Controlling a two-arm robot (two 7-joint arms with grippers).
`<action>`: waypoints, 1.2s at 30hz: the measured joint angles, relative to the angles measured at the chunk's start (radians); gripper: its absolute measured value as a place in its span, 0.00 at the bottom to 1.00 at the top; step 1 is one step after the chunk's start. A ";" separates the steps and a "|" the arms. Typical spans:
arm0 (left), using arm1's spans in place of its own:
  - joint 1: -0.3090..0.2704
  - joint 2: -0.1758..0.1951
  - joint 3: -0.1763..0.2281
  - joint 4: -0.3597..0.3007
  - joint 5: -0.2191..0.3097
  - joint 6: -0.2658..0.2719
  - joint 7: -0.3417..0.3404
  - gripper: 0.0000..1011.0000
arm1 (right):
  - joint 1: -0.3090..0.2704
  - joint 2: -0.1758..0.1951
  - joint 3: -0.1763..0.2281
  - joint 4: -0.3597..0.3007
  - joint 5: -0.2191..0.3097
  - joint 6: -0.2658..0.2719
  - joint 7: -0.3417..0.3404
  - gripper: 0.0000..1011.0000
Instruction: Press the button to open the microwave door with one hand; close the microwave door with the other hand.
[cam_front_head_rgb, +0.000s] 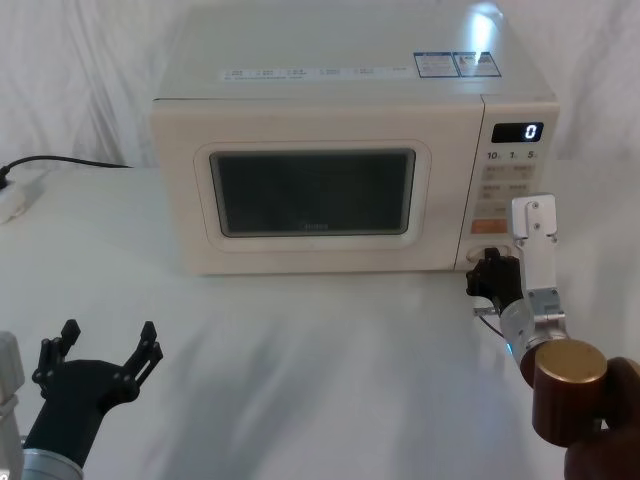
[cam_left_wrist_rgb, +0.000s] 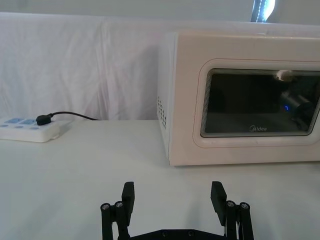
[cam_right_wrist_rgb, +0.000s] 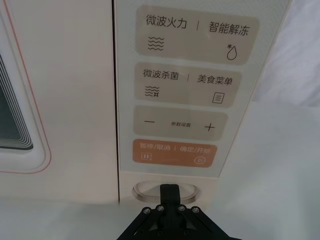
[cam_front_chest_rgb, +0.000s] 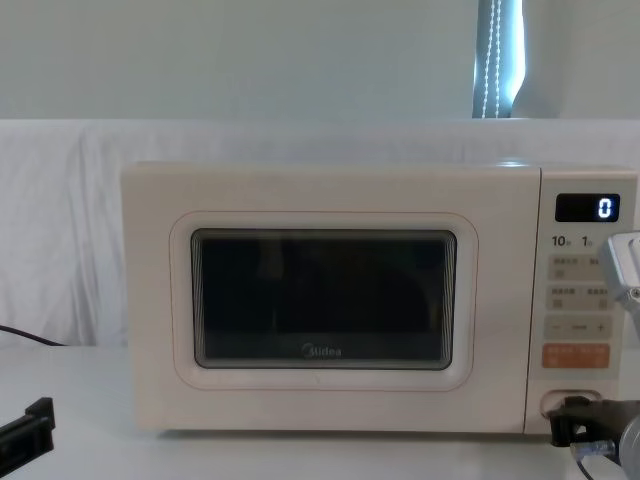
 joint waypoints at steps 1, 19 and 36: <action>0.000 0.000 0.000 0.000 0.000 0.000 0.000 0.99 | 0.002 -0.001 0.001 0.002 0.001 -0.001 0.000 0.00; 0.000 0.000 0.000 0.000 0.000 0.000 0.000 0.99 | 0.025 -0.004 0.014 0.038 0.006 -0.017 -0.004 0.00; 0.000 0.000 0.000 0.000 0.000 0.000 0.000 0.99 | 0.051 -0.004 0.024 0.090 0.012 -0.034 -0.010 0.00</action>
